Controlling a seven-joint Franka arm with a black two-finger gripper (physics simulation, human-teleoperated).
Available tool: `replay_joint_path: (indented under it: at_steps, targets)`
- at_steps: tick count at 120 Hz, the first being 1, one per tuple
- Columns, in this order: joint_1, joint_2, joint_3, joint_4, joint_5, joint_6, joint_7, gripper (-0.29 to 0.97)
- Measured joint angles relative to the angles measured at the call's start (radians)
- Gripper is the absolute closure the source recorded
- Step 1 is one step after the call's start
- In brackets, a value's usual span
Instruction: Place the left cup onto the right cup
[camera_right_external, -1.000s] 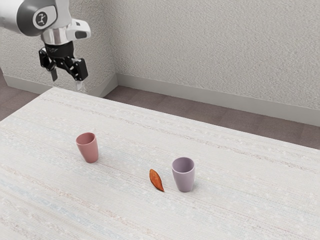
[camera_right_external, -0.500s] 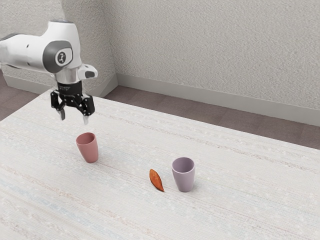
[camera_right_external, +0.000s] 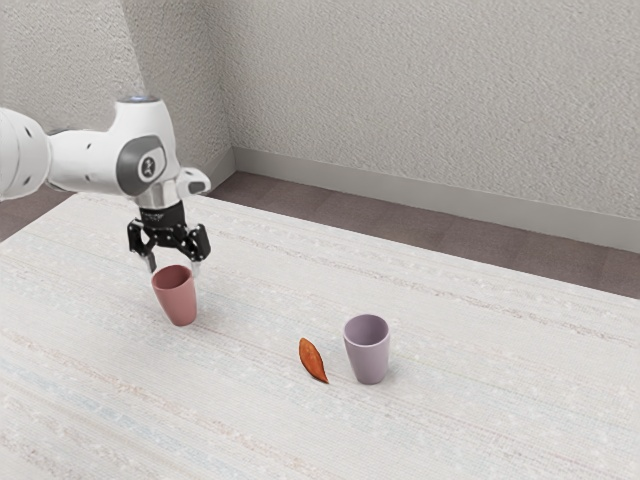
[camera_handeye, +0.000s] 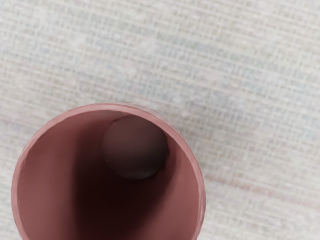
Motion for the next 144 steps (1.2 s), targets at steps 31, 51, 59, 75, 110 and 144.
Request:
replay_joint_path:
  at_steps: [31, 51, 59, 75, 110, 144]
  targets:
    - [-0.002, 0.032, -0.035, -0.028, -0.040, 0.103, -0.022, 0.00]
    - [0.002, 0.061, -0.036, -0.029, -0.043, 0.132, -0.035, 0.00]
    - [0.003, 0.067, -0.036, -0.029, -0.044, 0.138, -0.040, 0.00]
    - [0.002, 0.067, -0.036, -0.031, -0.039, 0.145, -0.046, 0.17]
    - [0.002, 0.061, -0.033, -0.032, 0.046, 0.133, -0.052, 0.66]
    - [0.002, 0.061, -0.033, -0.033, 0.070, 0.123, -0.057, 0.76]
